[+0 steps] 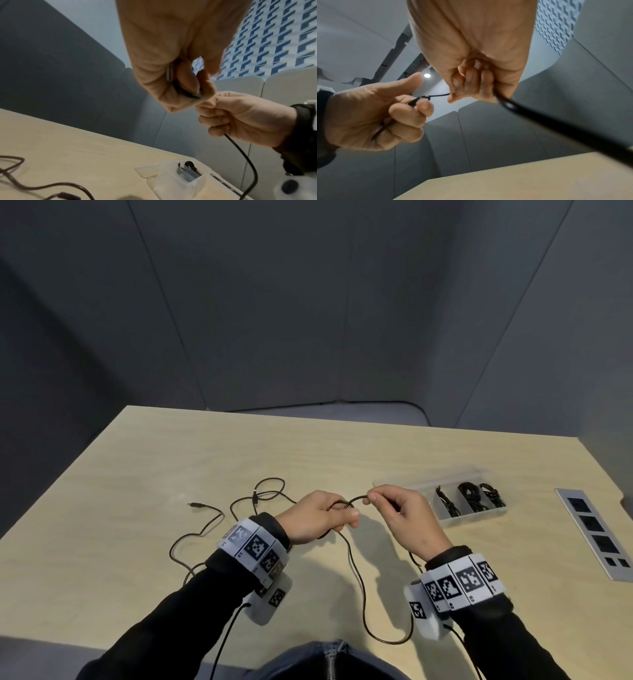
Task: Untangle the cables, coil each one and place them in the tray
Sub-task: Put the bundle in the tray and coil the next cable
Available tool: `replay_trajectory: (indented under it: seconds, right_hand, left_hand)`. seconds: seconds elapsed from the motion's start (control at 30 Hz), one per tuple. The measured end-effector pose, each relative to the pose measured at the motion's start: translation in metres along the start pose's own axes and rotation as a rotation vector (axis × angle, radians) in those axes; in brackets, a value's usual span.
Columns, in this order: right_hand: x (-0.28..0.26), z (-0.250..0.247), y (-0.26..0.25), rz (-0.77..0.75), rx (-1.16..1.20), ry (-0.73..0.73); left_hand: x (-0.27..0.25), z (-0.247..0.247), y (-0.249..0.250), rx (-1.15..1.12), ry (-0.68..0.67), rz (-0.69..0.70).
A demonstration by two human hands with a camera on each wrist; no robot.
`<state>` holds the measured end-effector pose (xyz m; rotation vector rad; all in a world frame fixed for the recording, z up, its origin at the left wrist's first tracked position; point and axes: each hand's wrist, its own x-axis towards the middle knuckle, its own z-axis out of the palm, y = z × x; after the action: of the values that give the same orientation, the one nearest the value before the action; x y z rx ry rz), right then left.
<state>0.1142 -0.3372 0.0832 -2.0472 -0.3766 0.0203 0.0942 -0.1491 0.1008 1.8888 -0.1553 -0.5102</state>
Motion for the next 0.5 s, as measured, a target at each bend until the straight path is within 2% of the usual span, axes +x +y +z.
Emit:
replay_trajectory:
  seconds: [0.07,0.13,0.27,0.4,0.5]
  right_hand:
    - [0.000,0.001,0.004,0.069,0.088,0.038]
    - [-0.003,0.000,0.004,0.100,0.220,0.067]
    - [-0.008,0.004,-0.004,0.112,0.413,0.041]
    - [-0.014,0.019,-0.001,0.163,0.330,-0.049]
    - [-0.021,0.029,-0.002,0.121,0.249,-0.132]
  left_hand:
    - [0.003,0.000,-0.004,-0.028,0.044,0.050]
    - [0.004,0.002,-0.008,-0.162,0.126,0.115]
    - [0.009,0.009,-0.009,-0.513,0.298,0.100]
    - [0.010,0.007,0.000,-0.744,0.410,0.142]
    - [0.009,0.005,0.006,-0.827,0.435,0.190]
